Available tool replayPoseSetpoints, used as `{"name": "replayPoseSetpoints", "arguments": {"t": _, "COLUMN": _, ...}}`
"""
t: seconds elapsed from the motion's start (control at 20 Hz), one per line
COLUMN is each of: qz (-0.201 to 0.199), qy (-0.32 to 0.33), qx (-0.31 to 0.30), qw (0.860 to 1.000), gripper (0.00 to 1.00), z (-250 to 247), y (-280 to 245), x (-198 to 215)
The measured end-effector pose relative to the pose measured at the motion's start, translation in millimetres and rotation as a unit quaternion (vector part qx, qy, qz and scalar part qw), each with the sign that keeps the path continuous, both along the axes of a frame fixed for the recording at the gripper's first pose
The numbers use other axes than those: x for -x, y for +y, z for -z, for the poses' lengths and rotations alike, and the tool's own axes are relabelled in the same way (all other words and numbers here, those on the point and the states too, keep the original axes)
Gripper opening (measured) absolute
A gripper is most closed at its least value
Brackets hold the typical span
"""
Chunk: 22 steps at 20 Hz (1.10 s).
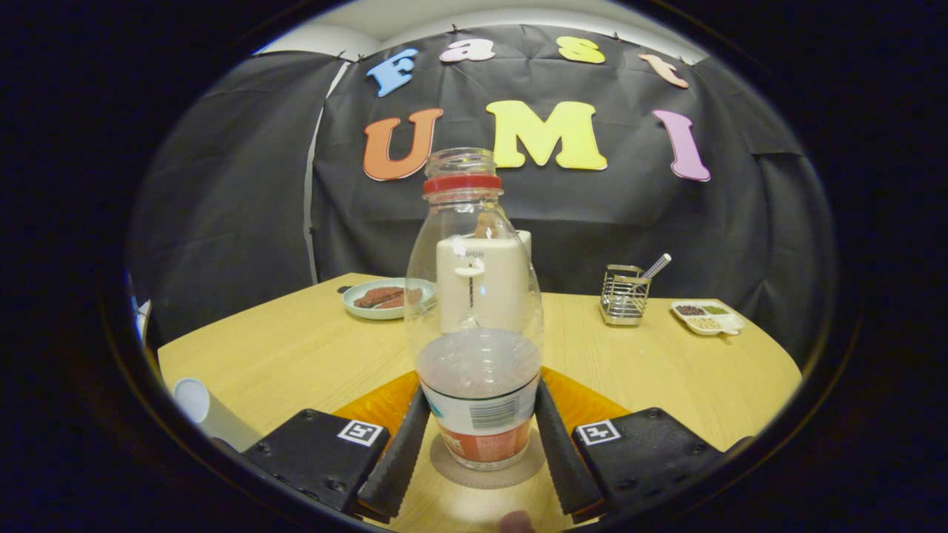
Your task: Take the bottle from table, then pour the juice into the cup, finally place the bottle on the coaster
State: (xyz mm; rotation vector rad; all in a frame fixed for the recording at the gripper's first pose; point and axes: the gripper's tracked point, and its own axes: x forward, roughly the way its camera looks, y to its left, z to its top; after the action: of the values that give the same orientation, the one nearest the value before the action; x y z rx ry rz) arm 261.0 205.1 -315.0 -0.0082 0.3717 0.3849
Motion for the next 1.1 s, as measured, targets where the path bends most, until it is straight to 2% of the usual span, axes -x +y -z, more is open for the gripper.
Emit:
{"name": "replayPoseSetpoints", "arguments": {"t": 0.2, "qz": 0.002, "qy": 0.004, "qx": -0.001, "qw": 1.0, "gripper": 0.83, "z": 2.5, "y": -3.8, "x": -0.7}}
{"name": "replayPoseSetpoints", "arguments": {"t": 0.4, "qz": 0.01, "qy": 0.006, "qx": -0.005, "qw": 1.0, "gripper": 0.97, "z": 2.6, "y": -6.0, "x": -0.1}}
{"name": "replayPoseSetpoints", "arguments": {"t": 0.6, "qz": 0.026, "qy": -0.006, "qx": -0.013, "qw": 1.0, "gripper": 0.99, "z": -14.5, "y": -10.2, "x": 7.2}}
{"name": "replayPoseSetpoints", "arguments": {"t": 0.9, "qz": 0.054, "qy": -0.044, "qx": -0.028, "qw": 0.997, "gripper": 0.99, "z": -73.7, "y": -28.0, "x": 28.3}}
{"name": "replayPoseSetpoints", "arguments": {"t": 1.1, "qz": 0.062, "qy": -0.087, "qx": -0.033, "qw": 0.994, "gripper": 0.99, "z": -130.2, "y": -34.5, "x": 59.7}}
